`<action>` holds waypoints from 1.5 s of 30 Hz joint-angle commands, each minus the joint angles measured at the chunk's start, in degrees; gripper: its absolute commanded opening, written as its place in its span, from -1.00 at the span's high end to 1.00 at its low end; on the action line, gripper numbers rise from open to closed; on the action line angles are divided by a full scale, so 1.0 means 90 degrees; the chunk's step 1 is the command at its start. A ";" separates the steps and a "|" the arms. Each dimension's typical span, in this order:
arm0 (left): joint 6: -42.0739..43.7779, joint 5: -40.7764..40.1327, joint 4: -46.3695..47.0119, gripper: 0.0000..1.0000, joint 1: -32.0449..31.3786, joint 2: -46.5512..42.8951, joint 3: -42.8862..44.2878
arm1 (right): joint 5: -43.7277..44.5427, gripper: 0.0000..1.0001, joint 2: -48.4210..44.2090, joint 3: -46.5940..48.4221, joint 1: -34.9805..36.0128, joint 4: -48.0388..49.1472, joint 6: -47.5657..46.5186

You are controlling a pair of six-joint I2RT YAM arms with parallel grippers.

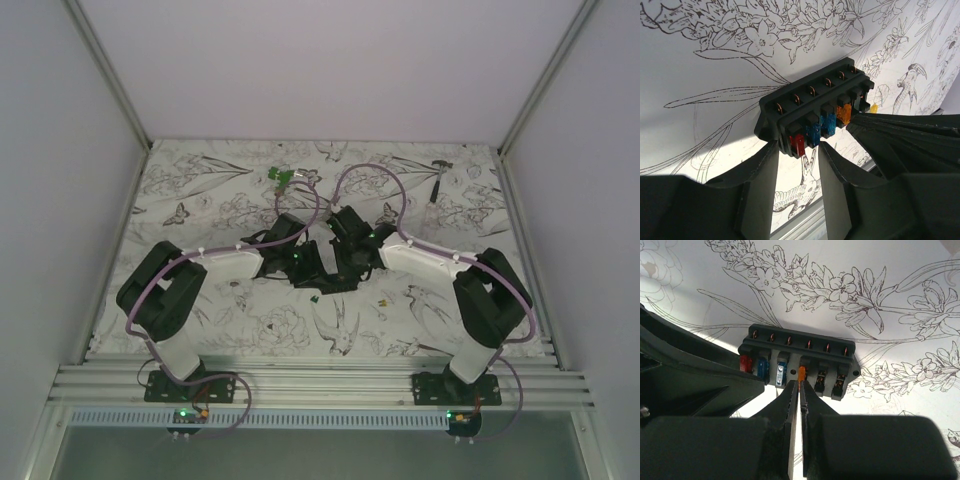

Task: Snap on the fuse box
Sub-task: Install the fuse at the fuse box base.

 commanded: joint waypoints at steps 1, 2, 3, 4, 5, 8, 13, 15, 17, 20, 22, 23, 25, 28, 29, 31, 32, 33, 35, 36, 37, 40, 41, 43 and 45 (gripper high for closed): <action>0.0100 0.0087 -0.0102 0.22 0.0010 0.0109 0.0122 | -0.0082 0.81 0.0093 0.0118 -0.0034 0.0188 -0.0042; 0.0100 0.0081 -0.0106 0.22 0.0010 0.0109 0.0121 | -0.0079 0.82 0.0097 0.0113 -0.0036 0.0175 -0.0032; 0.0102 0.0086 -0.0102 0.22 0.0010 0.0109 0.0122 | -0.0074 0.83 0.0114 0.0104 -0.0028 0.0156 -0.0017; 0.0100 0.0089 -0.0107 0.22 0.0010 0.0110 0.0122 | -0.0072 0.85 0.0134 0.0099 -0.0035 0.0138 -0.0014; 0.0101 0.0087 -0.0108 0.23 0.0015 0.0107 0.0114 | -0.0074 0.88 0.0154 0.0094 -0.0035 0.0115 -0.0013; 0.0100 0.0098 -0.0101 0.23 0.0010 0.0119 0.0112 | -0.0009 0.98 0.0215 0.0044 -0.0031 0.0005 -0.0003; 0.0100 0.0098 -0.0105 0.24 0.0010 0.0149 0.0093 | 0.0099 1.00 0.0456 0.0001 -0.0036 -0.0288 -0.0051; 0.0100 0.0087 -0.0106 0.24 0.0011 0.0167 0.0083 | 0.0136 1.00 0.0537 -0.0030 -0.0027 -0.0389 -0.0061; 0.0100 0.0086 -0.0101 0.25 0.0010 0.0174 0.0073 | 0.0162 1.00 0.0610 -0.0074 -0.0018 -0.0470 -0.0070; 0.0100 0.0087 -0.0101 0.25 0.0012 0.0208 0.0073 | 0.0195 1.00 0.0748 -0.0107 0.0060 -0.0582 -0.0119; 0.0101 0.0086 -0.0101 0.25 0.0010 0.0235 0.0073 | 0.0245 1.00 0.0879 -0.0114 0.0138 -0.0654 -0.0119; 0.0097 0.0081 -0.0101 0.26 0.0011 0.0239 0.0068 | 0.0241 1.00 0.0948 -0.0121 0.0155 -0.0673 -0.0115; 0.0090 0.0068 -0.0101 0.26 0.0012 0.0233 0.0050 | 0.0269 1.00 0.1058 -0.0170 0.0211 -0.0695 -0.0101; 0.0095 0.0024 -0.0101 0.27 0.0010 0.0200 -0.0001 | 0.0264 1.00 0.1161 -0.0241 0.0277 -0.0752 -0.0081; 0.0099 0.0014 -0.0101 0.27 0.0010 0.0202 -0.0018 | 0.0261 1.00 0.1192 -0.0264 0.0290 -0.0764 -0.0072; 0.0100 -0.0010 -0.0101 0.27 0.0010 0.0199 -0.0033 | 0.0254 1.00 0.1258 -0.0298 0.0310 -0.0773 -0.0065; 0.0100 -0.0015 -0.0101 0.27 0.0010 0.0205 -0.0029 | 0.0256 1.00 0.1305 -0.0302 0.0322 -0.0788 -0.0062; 0.0100 -0.0024 -0.0110 0.28 0.0010 0.0212 -0.0024 | 0.0278 1.00 0.1362 -0.0302 0.0338 -0.0809 -0.0063; 0.0100 -0.0065 -0.0108 0.28 0.0010 0.0207 -0.0033 | 0.0359 1.00 0.1510 -0.0285 0.0374 -0.0888 -0.0092; 0.0100 -0.0085 -0.0102 0.28 0.0018 0.0190 -0.0047 | 0.0402 1.00 0.1596 -0.0283 0.0387 -0.0928 -0.0097; 0.0100 -0.0118 -0.0101 0.29 0.0033 0.0172 -0.0061 | 0.0407 1.00 0.1657 -0.0296 0.0402 -0.0945 -0.0105; 0.0119 -0.0167 -0.0104 0.29 0.0088 0.0129 -0.0125 | 0.0390 1.00 0.1721 -0.0290 0.0481 -0.0936 -0.0140; 0.0119 -0.0163 -0.0101 0.29 0.0126 0.0118 -0.0144 | 0.0364 1.00 0.1697 -0.0246 0.0503 -0.0917 -0.0160; 0.0134 -0.0176 -0.0101 0.30 0.0220 0.0069 -0.0210 | 0.0254 1.00 0.1568 -0.0129 0.0569 -0.0766 -0.0186; 0.0164 -0.0190 -0.0102 0.30 0.0362 -0.0007 -0.0271 | 0.0085 1.00 0.1405 0.0093 0.0620 -0.0521 -0.0198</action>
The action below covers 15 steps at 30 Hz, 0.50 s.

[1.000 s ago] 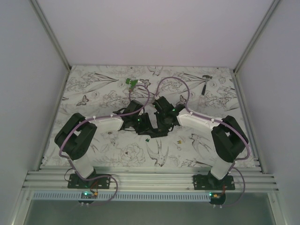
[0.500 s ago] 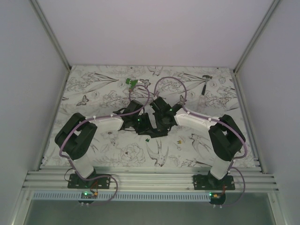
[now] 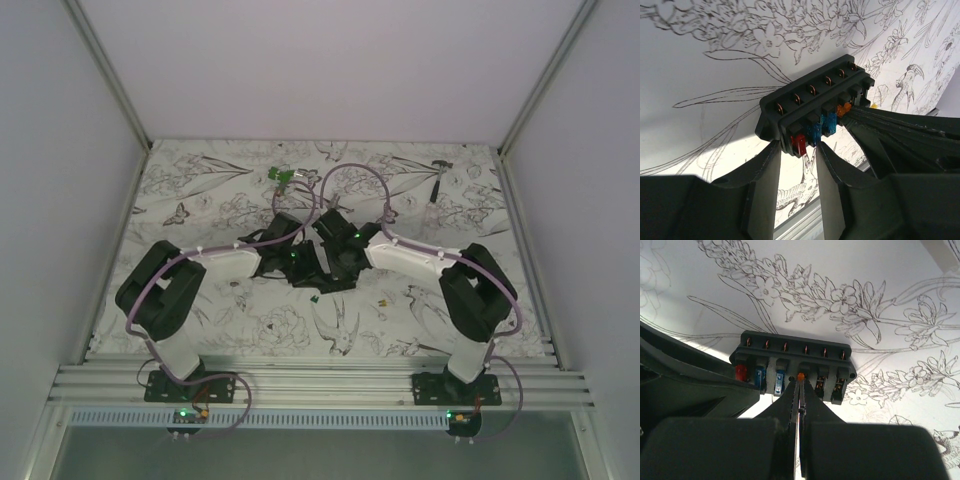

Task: Snap on the fuse box
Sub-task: Install the fuse at the fuse box base.

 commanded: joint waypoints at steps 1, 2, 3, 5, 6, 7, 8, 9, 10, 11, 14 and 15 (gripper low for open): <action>0.0183 -0.0299 -0.0121 0.30 0.0311 -0.0088 -0.0271 | -0.0596 1.00 0.0744 -0.0259 0.0273 -0.0034 -0.0023; 0.0200 -0.0300 -0.0125 0.30 0.0385 -0.0124 -0.0300 | -0.0618 1.00 0.0669 -0.0156 0.0286 0.0087 -0.0025; 0.0218 -0.0294 -0.0127 0.30 0.0458 -0.0175 -0.0316 | -0.0613 1.00 0.0585 -0.0059 0.0287 0.0203 -0.0023; 0.0257 -0.0299 -0.0146 0.29 0.0577 -0.0281 -0.0341 | -0.0575 1.00 0.0432 0.0123 0.0288 0.0413 -0.0028; 0.0288 -0.0286 -0.0157 0.27 0.0628 -0.0344 -0.0335 | -0.0490 1.00 0.0369 0.0237 0.0288 0.0444 -0.0065; 0.0327 -0.0275 -0.0182 0.24 0.0674 -0.0415 -0.0317 | -0.0404 1.00 0.0301 0.0328 0.0288 0.0468 -0.0099; 0.0370 -0.0290 -0.0242 0.20 0.0710 -0.0482 -0.0296 | -0.0346 0.97 0.0229 0.0418 0.0288 0.0481 -0.0134; 0.0423 -0.0319 -0.0313 0.16 0.0735 -0.0553 -0.0260 | -0.0281 0.89 0.0153 0.0503 0.0288 0.0489 -0.0169; 0.0472 -0.0339 -0.0397 0.12 0.0761 -0.0632 -0.0231 | -0.0255 0.78 0.0069 0.0570 0.0288 0.0515 -0.0217; 0.0537 -0.0358 -0.0471 0.08 0.0776 -0.0734 -0.0201 | -0.0258 0.69 -0.0087 0.0609 0.0290 0.0548 -0.0265; 0.0725 -0.0500 -0.0799 -0.04 0.0779 -0.1122 -0.0150 | -0.0236 0.37 -0.0616 0.0537 0.0292 0.0745 -0.0286; 0.0788 -0.0555 -0.0933 -0.09 0.0779 -0.1283 -0.0153 | -0.0230 0.26 -0.0807 0.0474 0.0296 0.0806 -0.0285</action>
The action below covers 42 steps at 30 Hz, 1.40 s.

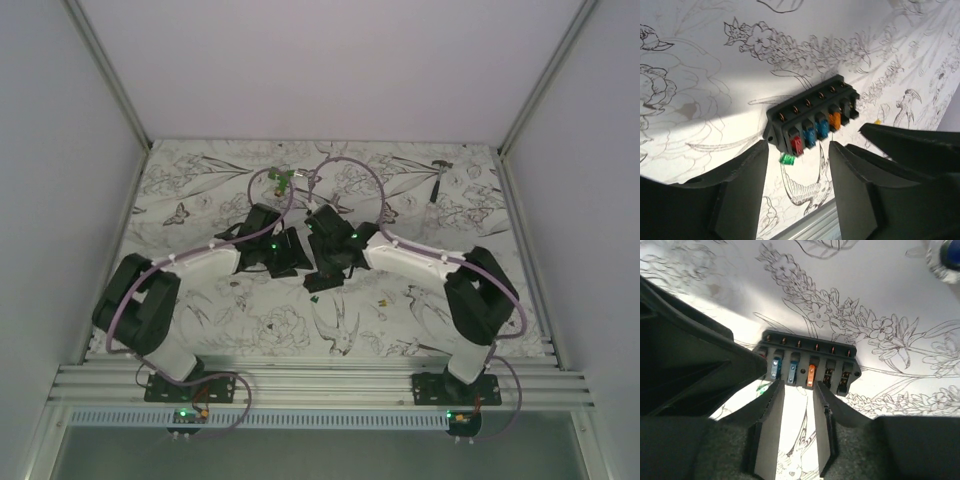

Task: Snap on the fuse box
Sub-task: Install the fuse at the fuse box base.

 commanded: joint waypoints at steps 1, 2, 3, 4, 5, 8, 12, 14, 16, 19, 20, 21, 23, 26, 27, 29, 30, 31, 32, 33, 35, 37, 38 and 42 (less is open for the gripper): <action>0.0450 -0.0291 -0.0712 -0.14 0.0017 -0.0744 0.0068 | 0.0001 0.19 -0.0972 0.0040 0.0052 0.0342 -0.0107; 0.0545 -0.0307 -0.0838 -0.19 0.0012 -0.0958 0.0059 | 0.0051 0.16 -0.1168 -0.0066 0.0052 0.0365 -0.0094; 0.0651 -0.0285 -0.0957 -0.22 -0.0004 -0.1098 0.0044 | 0.0104 0.15 -0.1346 -0.0190 0.0052 0.0369 -0.0057; 0.0735 -0.0292 -0.1070 -0.25 -0.0032 -0.1227 0.0009 | 0.0180 0.10 -0.1593 -0.0362 0.0052 0.0377 -0.0020; 0.0837 -0.0336 -0.1213 -0.27 -0.0089 -0.1355 -0.0021 | 0.0308 0.05 -0.1803 -0.0542 0.0052 0.0379 0.0030; 0.1201 -0.0576 -0.1674 -0.30 -0.0393 -0.1563 -0.0079 | 0.0748 -0.18 -0.2445 -0.1259 0.0053 0.0420 0.0235; 0.1644 -0.1046 -0.2170 -0.28 -0.1052 -0.1538 0.0029 | 0.1286 -0.51 -0.3360 -0.2344 0.0053 0.0548 0.0515; 0.1871 -0.1402 -0.2412 -0.25 -0.1359 -0.1409 0.0175 | 0.1586 -0.71 -0.3794 -0.2734 0.0049 0.0569 0.0629; 0.2022 -0.1808 -0.2596 -0.20 -0.1642 -0.1281 0.0306 | 0.1869 -0.86 -0.4181 -0.3082 0.0042 0.0584 0.0737; 0.2131 -0.2132 -0.2662 -0.17 -0.1950 -0.1079 0.0400 | 0.2136 -0.93 -0.4674 -0.3542 0.0026 0.0632 0.0820; 0.2151 -0.2219 -0.2662 -0.16 -0.2045 -0.1001 0.0436 | 0.2204 -0.94 -0.4792 -0.3672 0.0026 0.0639 0.0866; 0.2163 -0.2294 -0.2667 -0.14 -0.2132 -0.0892 0.0481 | 0.2266 -0.94 -0.4892 -0.3804 0.0027 0.0671 0.0927; 0.2182 -0.2410 -0.2672 -0.09 -0.2273 -0.0644 0.0594 | 0.2389 -0.95 -0.5081 -0.4072 0.0028 0.0769 0.1041; 0.2196 -0.2496 -0.2683 -0.02 -0.2426 -0.0258 0.0789 | 0.2456 -0.95 -0.5360 -0.4382 0.0023 0.0964 0.1189; 0.2194 -0.2527 -0.2685 0.00 -0.2463 -0.0109 0.0848 | 0.2448 -0.96 -0.5430 -0.4467 0.0023 0.1037 0.1202; 0.2211 -0.2621 -0.2683 0.03 -0.2532 0.0089 0.0965 | 0.2452 -0.96 -0.5522 -0.4559 0.0023 0.1140 0.1220; 0.2221 -0.2636 -0.2682 0.05 -0.2553 0.0188 0.1024 | 0.2455 -0.96 -0.5537 -0.4587 0.0023 0.1158 0.1212; 0.2223 -0.2656 -0.2678 0.07 -0.2567 0.0287 0.1084 | 0.2458 -0.97 -0.5540 -0.4598 0.0023 0.1160 0.1199; 0.2210 -0.2695 -0.2678 0.10 -0.2579 0.0375 0.1150 | 0.2470 -0.97 -0.5532 -0.4608 0.0023 0.1161 0.1188; 0.2191 -0.2729 -0.2674 0.14 -0.2581 0.0454 0.1196 | 0.2486 -0.97 -0.5524 -0.4618 0.0023 0.1161 0.1182; 0.2170 -0.2743 -0.2683 0.18 -0.2581 0.0603 0.1300 | 0.2489 -0.97 -0.5499 -0.4626 0.0023 0.1169 0.1182; 0.2161 -0.2753 -0.2681 0.20 -0.2581 0.0714 0.1390 | 0.2493 -0.97 -0.5473 -0.4631 0.0022 0.1170 0.1188; 0.2156 -0.2760 -0.2682 0.21 -0.2581 0.0770 0.1429 | 0.2499 -0.97 -0.5466 -0.4637 0.0019 0.1179 0.1185; 0.2123 -0.2719 -0.2682 0.25 -0.2578 0.0984 0.1518 | 0.2530 -0.97 -0.5451 -0.4645 0.0014 0.1199 0.1182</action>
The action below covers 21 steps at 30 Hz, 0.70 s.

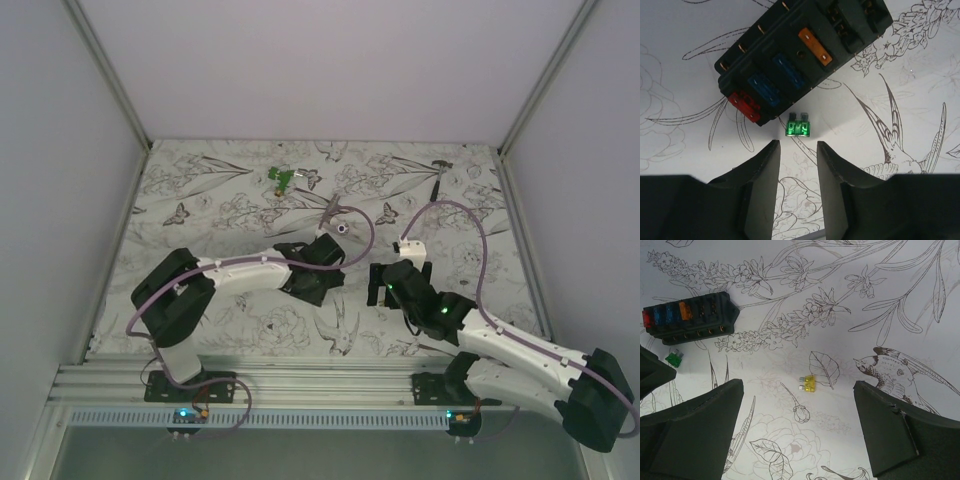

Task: Snap on the fuse box
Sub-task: Pick up the fuse from the center of the board.

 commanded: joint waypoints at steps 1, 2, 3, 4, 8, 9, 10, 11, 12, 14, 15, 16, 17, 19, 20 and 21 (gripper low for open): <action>-0.0005 -0.0130 -0.0262 0.25 -0.0030 0.0249 0.0177 | 0.0268 -0.98 -0.0004 0.0016 0.0004 0.0245 0.0116; -0.0020 -0.0123 -0.0257 0.25 -0.0031 0.0290 0.0186 | 0.0264 -0.97 -0.0004 0.0017 0.0004 0.0250 0.0113; -0.0045 -0.0122 -0.0254 0.26 -0.0031 0.0312 0.0193 | 0.0262 -0.97 -0.0004 0.0016 0.0004 0.0250 0.0113; -0.0055 -0.0151 -0.0248 0.26 -0.0031 0.0353 0.0198 | 0.0256 -0.98 -0.0001 0.0017 0.0006 0.0259 0.0113; -0.0094 -0.0170 -0.0252 0.28 -0.0031 0.0501 0.0247 | 0.0238 -0.98 0.0016 0.0001 0.0005 0.0272 0.0113; -0.0113 -0.0179 -0.0251 0.29 -0.0033 0.0535 0.0255 | 0.0220 -0.98 0.0011 0.0006 0.0004 0.0270 0.0113; -0.0128 -0.0185 -0.0247 0.30 -0.0031 0.0580 0.0257 | 0.0214 -0.98 0.0007 -0.0002 0.0004 0.0270 0.0122; -0.0138 -0.0200 -0.0246 0.31 -0.0031 0.0601 0.0257 | 0.0202 -0.98 -0.0006 -0.0003 0.0004 0.0270 0.0123; -0.0141 -0.0214 -0.0255 0.32 -0.0031 0.0614 0.0257 | 0.0206 -0.98 -0.0005 -0.0008 0.0004 0.0273 0.0125; -0.0176 -0.0224 -0.0262 0.34 -0.0031 0.0637 0.0248 | 0.0187 -0.97 -0.0022 -0.0007 0.0004 0.0276 0.0131; -0.0200 -0.0231 -0.0255 0.35 -0.0031 0.0643 0.0234 | 0.0174 -0.97 -0.0030 -0.0006 0.0004 0.0279 0.0132; -0.0228 -0.0258 -0.0252 0.38 -0.0031 0.0632 0.0222 | 0.0163 -0.97 -0.0028 -0.0005 0.0004 0.0280 0.0138; -0.0257 -0.0282 -0.0247 0.39 -0.0031 0.0616 0.0212 | 0.0159 -0.97 -0.0040 -0.0004 0.0004 0.0280 0.0133; -0.0351 -0.0275 -0.0252 0.43 -0.0031 0.0551 0.0176 | 0.0119 -0.97 -0.0028 -0.0010 0.0004 0.0296 0.0107; -0.0392 -0.0268 -0.0244 0.44 -0.0031 0.0493 0.0156 | 0.0071 -0.97 -0.0012 -0.0013 0.0004 0.0319 0.0082; -0.0449 -0.0244 -0.0229 0.47 -0.0031 0.0423 0.0144 | 0.0007 -0.97 0.0008 -0.0008 0.0004 0.0339 0.0054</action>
